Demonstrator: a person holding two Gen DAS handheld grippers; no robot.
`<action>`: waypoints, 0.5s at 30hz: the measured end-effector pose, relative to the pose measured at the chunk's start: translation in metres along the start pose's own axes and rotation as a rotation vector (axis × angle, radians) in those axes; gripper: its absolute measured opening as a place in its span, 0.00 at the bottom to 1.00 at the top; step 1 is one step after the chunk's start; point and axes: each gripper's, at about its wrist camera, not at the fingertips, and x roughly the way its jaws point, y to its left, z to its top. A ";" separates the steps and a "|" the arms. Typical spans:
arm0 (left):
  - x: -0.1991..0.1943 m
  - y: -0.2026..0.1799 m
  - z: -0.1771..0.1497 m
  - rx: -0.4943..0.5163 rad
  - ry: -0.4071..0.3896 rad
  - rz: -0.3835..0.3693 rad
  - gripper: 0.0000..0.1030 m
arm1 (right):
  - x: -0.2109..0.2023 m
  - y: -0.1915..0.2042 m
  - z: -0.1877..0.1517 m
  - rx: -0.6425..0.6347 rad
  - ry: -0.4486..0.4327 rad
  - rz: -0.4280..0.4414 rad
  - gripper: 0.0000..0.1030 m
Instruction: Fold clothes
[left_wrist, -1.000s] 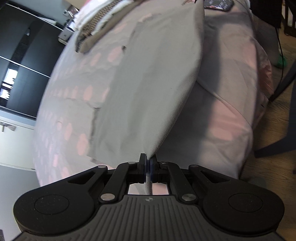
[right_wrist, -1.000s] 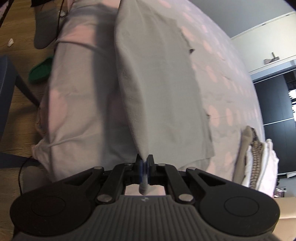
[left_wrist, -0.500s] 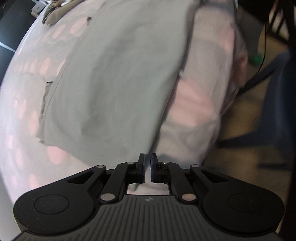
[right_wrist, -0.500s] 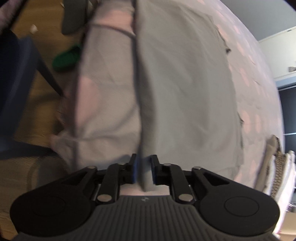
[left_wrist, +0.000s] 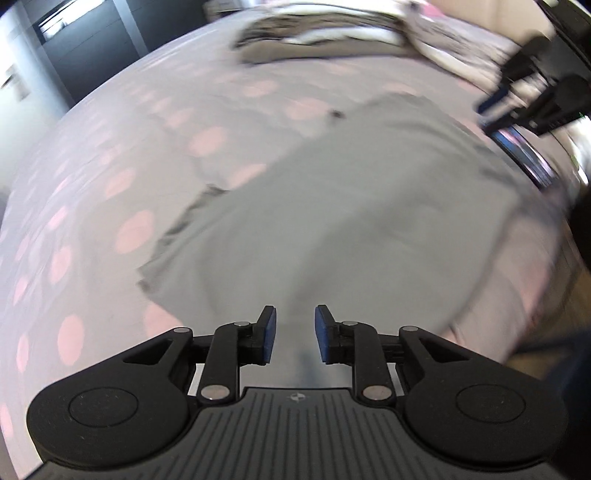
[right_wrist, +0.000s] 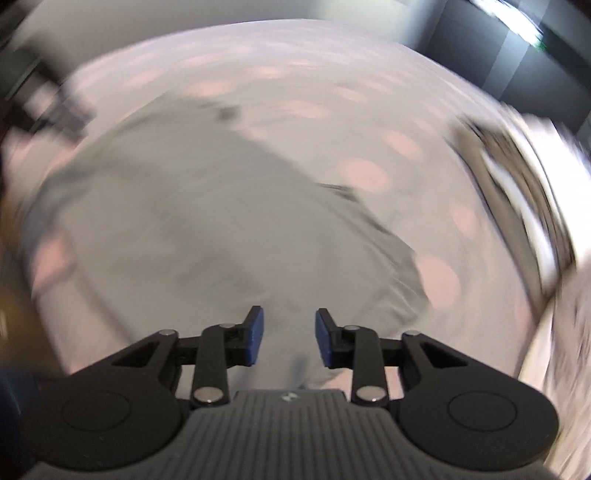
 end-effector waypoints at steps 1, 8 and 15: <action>0.002 0.005 0.003 -0.027 -0.002 0.011 0.21 | 0.003 -0.013 0.002 0.087 0.003 0.000 0.50; 0.023 0.038 0.020 -0.171 -0.002 0.098 0.21 | 0.040 -0.088 0.001 0.586 0.042 0.056 0.64; 0.043 0.055 0.036 -0.235 0.005 0.102 0.21 | 0.083 -0.120 -0.008 0.797 0.118 0.097 0.64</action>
